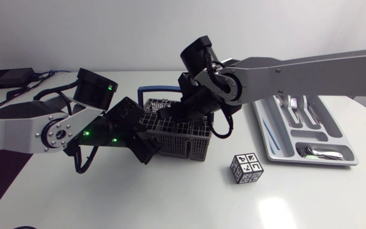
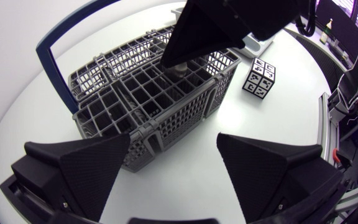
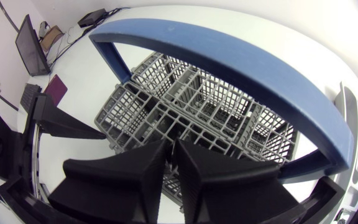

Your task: Transfer all utensils from the basket to the drawer tray.

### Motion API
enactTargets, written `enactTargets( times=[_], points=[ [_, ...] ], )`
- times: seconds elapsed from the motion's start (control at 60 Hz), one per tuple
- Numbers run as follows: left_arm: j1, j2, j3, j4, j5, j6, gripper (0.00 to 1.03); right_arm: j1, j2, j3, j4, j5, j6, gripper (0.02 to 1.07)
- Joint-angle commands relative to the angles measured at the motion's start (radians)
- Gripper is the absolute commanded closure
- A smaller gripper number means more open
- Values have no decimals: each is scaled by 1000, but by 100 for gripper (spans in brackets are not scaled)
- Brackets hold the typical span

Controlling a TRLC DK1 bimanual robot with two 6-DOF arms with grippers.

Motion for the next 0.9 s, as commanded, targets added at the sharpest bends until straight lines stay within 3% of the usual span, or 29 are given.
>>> enactTargets(
  times=[0.0, 0.067, 0.883],
  points=[
    [-2, -7, -25, 9, 8, -20, 6, -9, 23, -6, -20, 11, 17, 93],
    [-5, -7, -25, 9, 8, -20, 6, -9, 20, -4, -30, 12, 11, 97],
    [-17, 6, -34, 9, 8, -17, 6, -3, -83, -9, -56, -66, -20, 98]
  ],
)
